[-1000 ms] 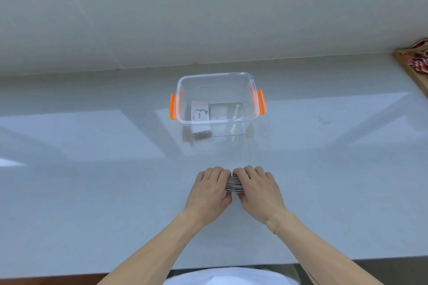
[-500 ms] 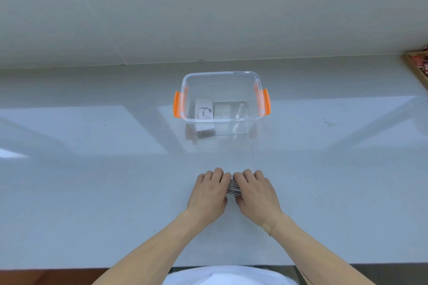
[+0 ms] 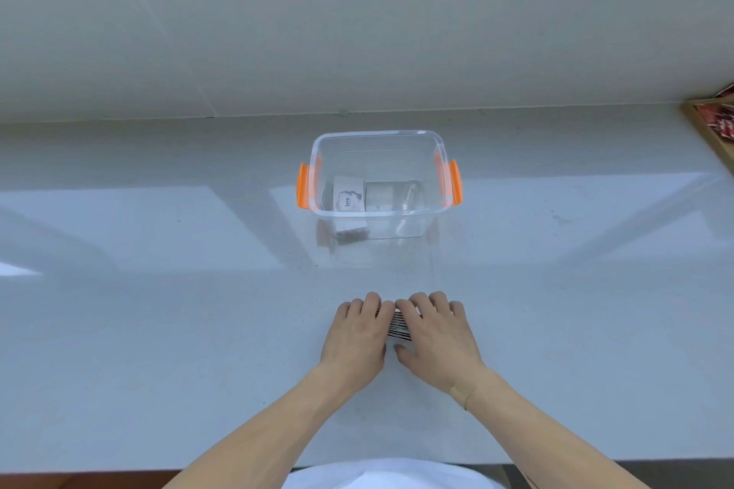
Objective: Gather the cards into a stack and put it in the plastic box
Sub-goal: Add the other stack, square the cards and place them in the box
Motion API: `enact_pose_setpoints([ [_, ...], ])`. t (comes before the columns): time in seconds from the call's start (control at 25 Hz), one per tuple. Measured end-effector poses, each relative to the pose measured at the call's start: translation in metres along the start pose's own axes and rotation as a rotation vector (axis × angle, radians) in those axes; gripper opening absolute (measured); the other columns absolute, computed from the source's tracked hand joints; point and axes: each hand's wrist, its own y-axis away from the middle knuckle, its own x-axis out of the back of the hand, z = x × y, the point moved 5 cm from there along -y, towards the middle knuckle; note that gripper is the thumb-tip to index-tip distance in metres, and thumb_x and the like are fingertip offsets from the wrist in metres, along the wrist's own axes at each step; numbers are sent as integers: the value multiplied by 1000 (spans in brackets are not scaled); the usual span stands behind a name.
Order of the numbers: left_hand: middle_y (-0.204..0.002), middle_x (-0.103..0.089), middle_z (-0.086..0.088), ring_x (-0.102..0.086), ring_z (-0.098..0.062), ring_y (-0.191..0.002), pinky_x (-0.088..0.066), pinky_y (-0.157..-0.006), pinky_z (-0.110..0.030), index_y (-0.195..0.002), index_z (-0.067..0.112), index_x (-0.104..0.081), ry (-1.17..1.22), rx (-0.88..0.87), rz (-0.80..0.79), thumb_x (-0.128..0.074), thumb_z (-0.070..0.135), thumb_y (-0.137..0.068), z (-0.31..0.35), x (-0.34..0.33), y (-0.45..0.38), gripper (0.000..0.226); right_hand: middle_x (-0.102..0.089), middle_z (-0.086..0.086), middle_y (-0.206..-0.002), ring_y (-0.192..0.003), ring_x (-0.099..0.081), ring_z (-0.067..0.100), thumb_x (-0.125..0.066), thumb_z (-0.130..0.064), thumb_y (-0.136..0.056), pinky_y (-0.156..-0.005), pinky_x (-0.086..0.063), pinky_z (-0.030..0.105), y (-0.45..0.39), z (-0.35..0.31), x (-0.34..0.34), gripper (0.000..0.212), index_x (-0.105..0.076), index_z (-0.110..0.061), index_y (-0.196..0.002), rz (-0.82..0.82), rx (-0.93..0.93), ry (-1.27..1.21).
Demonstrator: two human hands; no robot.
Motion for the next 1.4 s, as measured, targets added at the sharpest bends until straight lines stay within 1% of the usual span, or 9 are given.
enact_pose_setpoints([
  [0.2,-107,-50,-2,-52,-25,-89,-41,-78,-34,-112,17,-49,105,57,-91,-53,5,-75,-5,1,-1,38,-57,2,-95,-88,-51,26,-55,-26,-81,-63,-31,34,-12,-9,9,20,-53,-16,-98,-74,59,21],
  [0.4,-111,-64,0,-59,-15,-105,-48,-93,-30,-105,20,-60,1078,341,-177,-72,7,-74,-39,23,4,35,-58,-11,-94,-90,-55,13,-57,-45,-75,-65,-42,32,-10,11,20,34,-55,-32,-106,-58,11,-302],
  [0.52,-104,-67,-1,-64,-11,-95,-53,-83,-21,-101,22,-65,1344,327,-124,-75,6,-69,-44,49,8,37,-65,-21,-99,-90,-59,0,-66,-47,-74,-75,-47,24,2,10,18,37,-55,-40,-109,23,-88,-695],
  [0.68,-109,-55,7,-60,-9,-99,-50,-86,-19,-109,28,-63,972,39,96,-71,13,-72,-28,74,8,41,-68,-25,-96,-87,-64,0,-69,-39,-73,-71,-48,16,9,-5,12,37,-53,-46,-106,195,-156,-968],
  [0.8,-128,-51,8,-54,-9,-113,-53,-85,-31,-130,26,-52,548,-35,127,-64,23,-83,-20,61,14,49,-67,-22,-85,-75,-62,5,-67,-37,-77,-62,-48,23,11,-8,-3,38,-48,-45,-109,185,-231,-894],
  [0.96,-140,-52,-2,-48,-21,-131,-52,-93,-42,-141,13,-44,240,-103,198,-58,30,-89,-17,47,23,56,-64,-20,-80,-67,-57,9,-63,-43,-79,-56,-42,21,12,-10,-13,38,-43,-44,-110,193,-234,-792],
  [1.12,-162,-19,-8,-18,-26,-149,-25,-117,-50,-152,9,-17,154,-146,312,-55,36,-89,-13,52,30,78,-65,-22,-84,-74,-61,7,-63,-47,-78,-60,-48,23,12,-8,-15,39,-44,-46,-111,194,-236,-796],
  [1.24,-163,-3,-13,-13,-34,-149,-12,-121,-47,-152,5,-6,230,-200,466,-57,35,-86,-5,58,43,89,-61,-27,-76,-67,-58,5,-59,-53,-77,-57,-45,21,12,-8,-14,37,-43,-47,-109,185,-241,-777],
  [1.4,-164,-4,-8,-12,-25,-150,-21,-119,-45,-153,8,-14,108,-263,258,-52,44,-88,6,44,43,83,-57,-34,-78,-61,-53,-4,-60,-48,-77,-52,-37,18,12,-8,-12,36,-41,-48,-108,174,-229,-764],
])
